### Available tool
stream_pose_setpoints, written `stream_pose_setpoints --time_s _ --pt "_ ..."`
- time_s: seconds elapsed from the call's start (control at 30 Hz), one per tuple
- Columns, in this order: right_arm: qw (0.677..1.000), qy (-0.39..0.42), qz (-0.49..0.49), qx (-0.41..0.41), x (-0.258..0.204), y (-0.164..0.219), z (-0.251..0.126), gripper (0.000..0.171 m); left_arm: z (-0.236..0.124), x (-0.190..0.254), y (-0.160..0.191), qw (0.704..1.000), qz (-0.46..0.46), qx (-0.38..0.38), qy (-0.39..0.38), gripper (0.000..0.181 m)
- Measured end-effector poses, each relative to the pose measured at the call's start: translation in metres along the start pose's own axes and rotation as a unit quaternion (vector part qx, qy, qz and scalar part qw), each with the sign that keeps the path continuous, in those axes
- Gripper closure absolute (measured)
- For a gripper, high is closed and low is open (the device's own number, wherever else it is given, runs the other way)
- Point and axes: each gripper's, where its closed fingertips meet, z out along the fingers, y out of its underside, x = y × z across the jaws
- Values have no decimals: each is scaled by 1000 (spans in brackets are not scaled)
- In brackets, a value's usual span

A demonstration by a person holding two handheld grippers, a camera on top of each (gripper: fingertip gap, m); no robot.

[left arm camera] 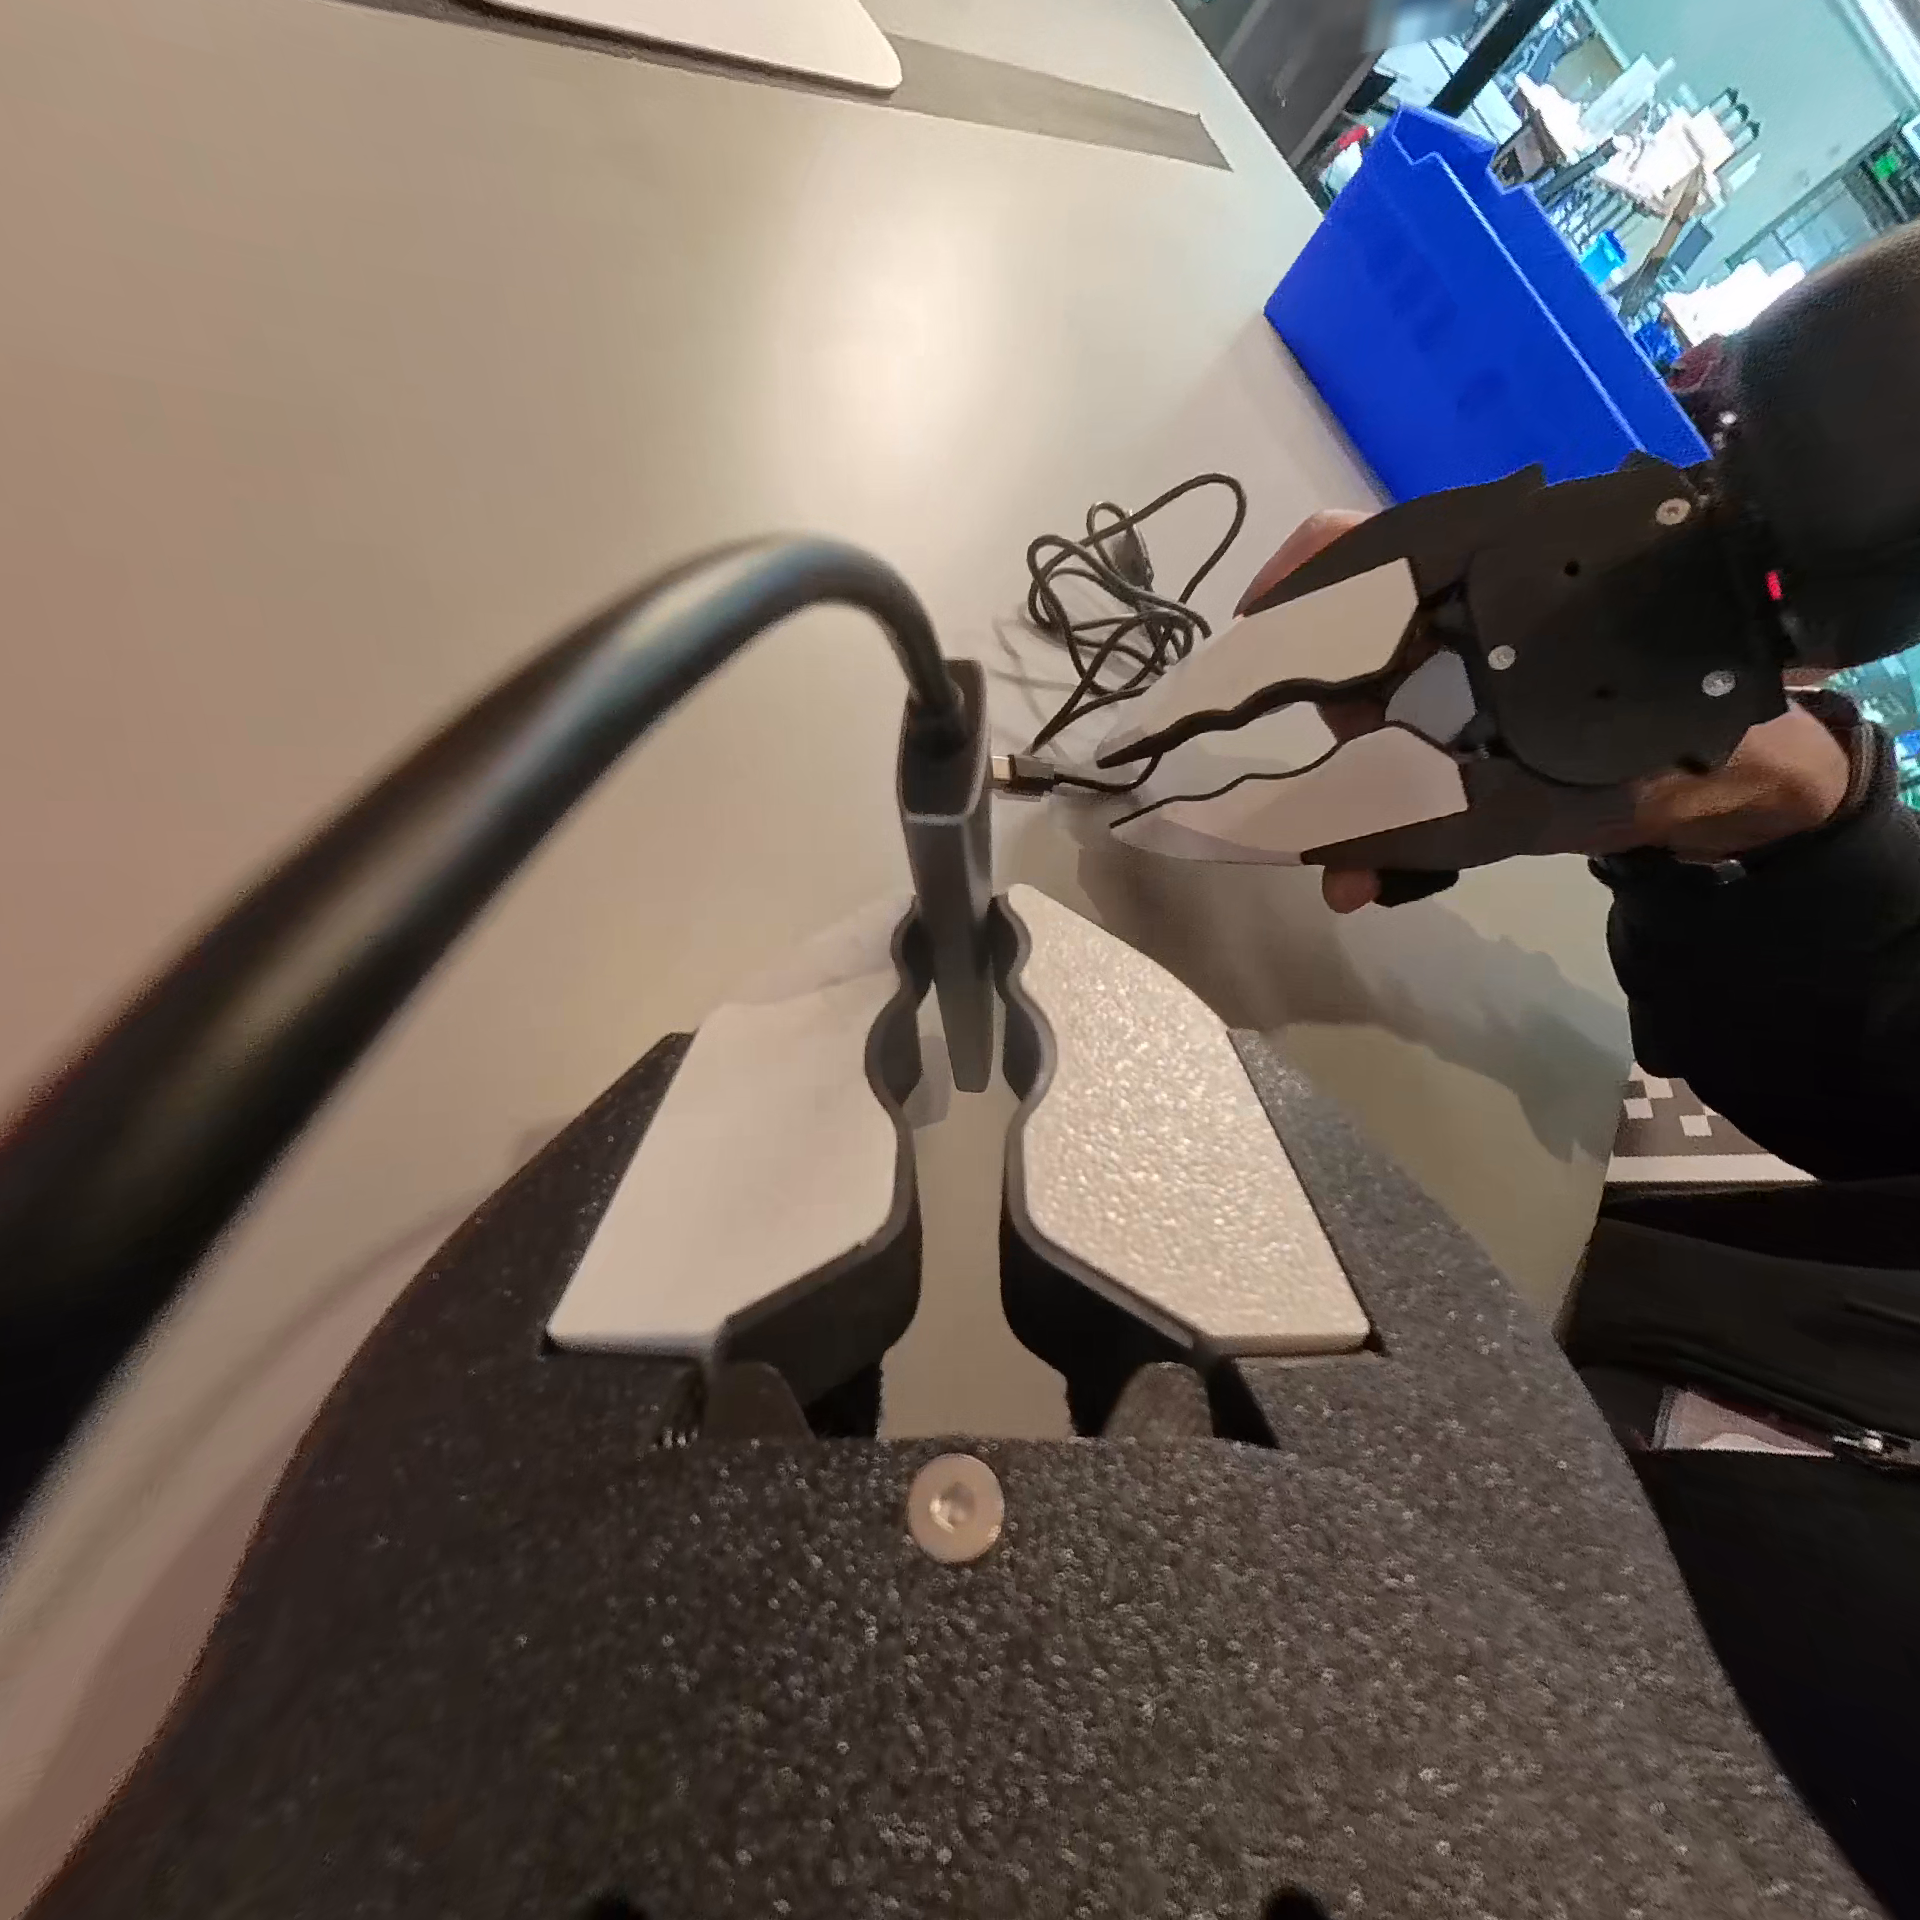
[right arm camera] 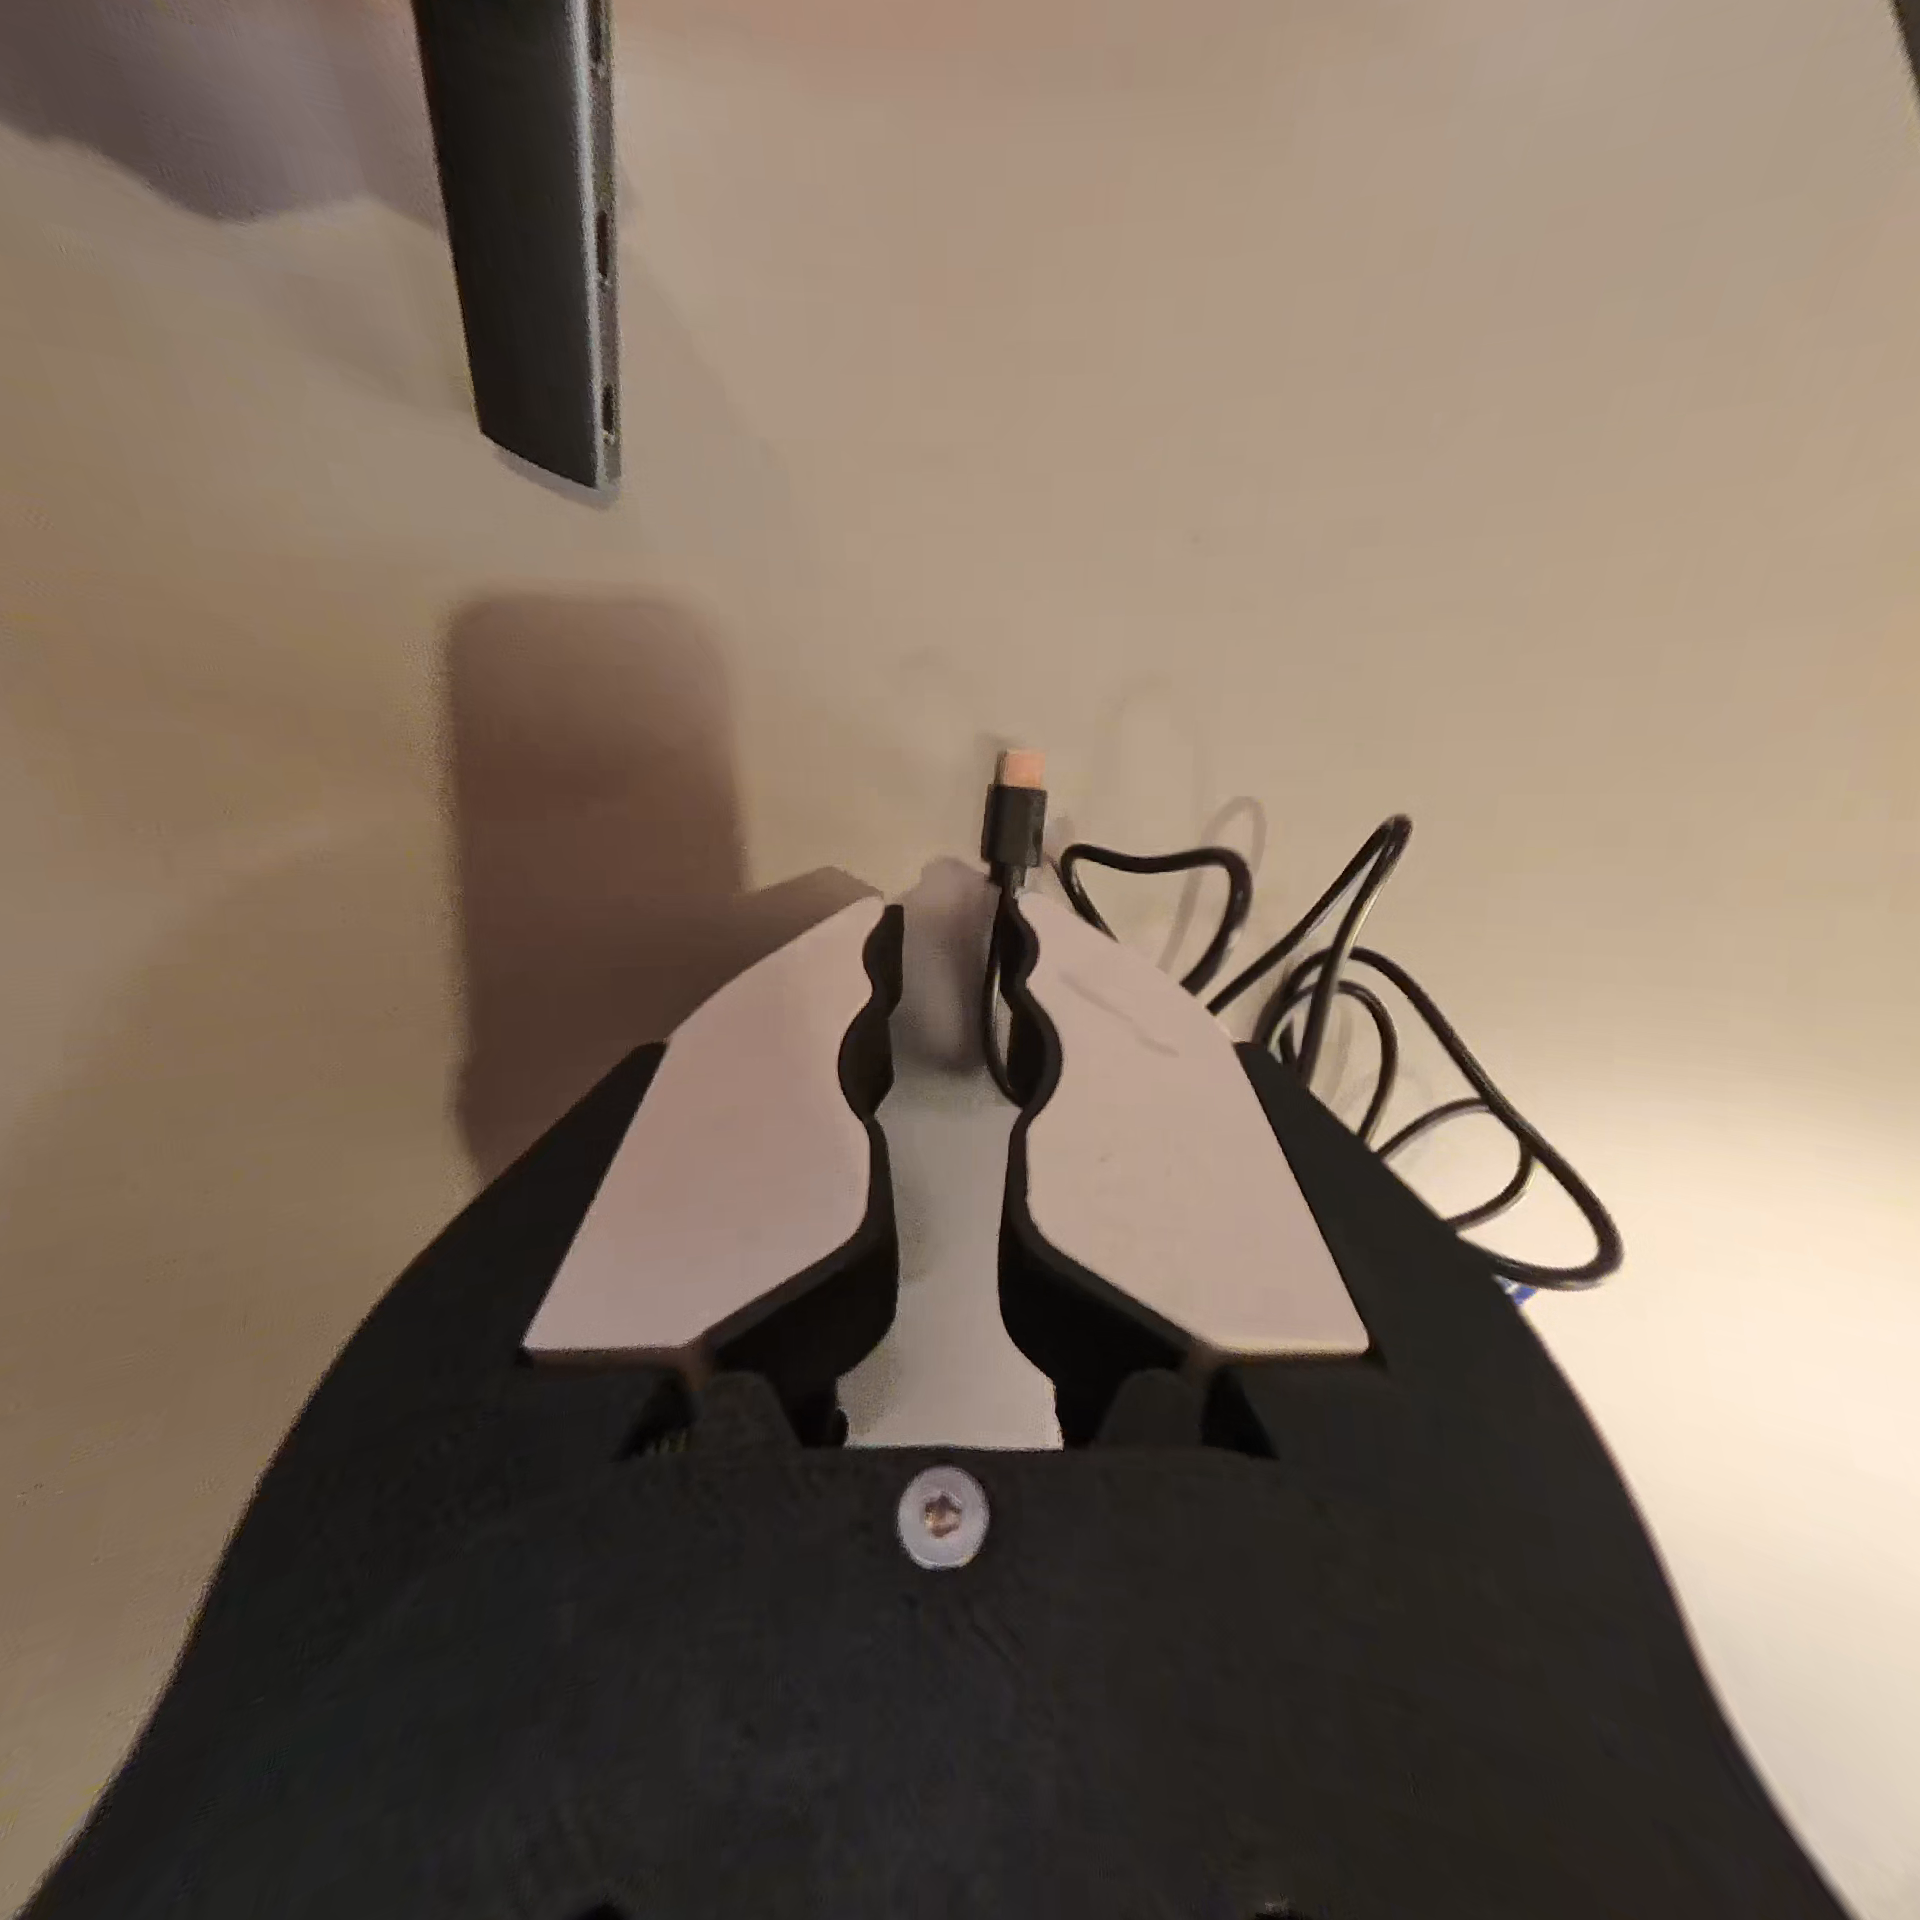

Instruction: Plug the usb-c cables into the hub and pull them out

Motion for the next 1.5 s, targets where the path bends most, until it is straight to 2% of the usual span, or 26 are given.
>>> stream_pose_setpoints --time_s 0.3,0.43,0.57,0.63,0.77,0.9,1.13,1.2,1.27,1.37,1.5 --pt "998 -20 57 -23 29 14 10 143 50 -2 -43 994 42 -64 79 170" --pt "997 -22 72 -17 40 9 13 143 75 -12 -44 988 64 -108 90 170" --pt "997 -18 74 -15 48 7 19 144 92 -12 -43 986 70 -83 125 167" --pt "997 -18 76 -10 52 6 21 148 99 -13 -38 986 44 -67 146 165" --pt "999 9 50 -4 60 8 21 160 96 -17 -46 985 18 -52 162 167" --pt "998 6 54 27 57 0 14 161 93 -20 -52 984 -11 -34 174 168" --pt "992 -33 67 102 39 -44 -12 160 93 -21 -52 981 -27 -39 188 169" --pt "994 -20 69 77 42 -44 -4 158 93 -20 -52 981 -27 -39 189 169" --pt "997 13 75 19 54 -30 11 153 92 -20 -52 981 -27 -37 190 169" --pt "994 16 101 -43 61 -9 29 142 91 -20 -52 981 -27 -34 190 169" --pt "988 -4 151 -35 63 -5 31 140 90 -19 -52 981 -28 -31 191 169"
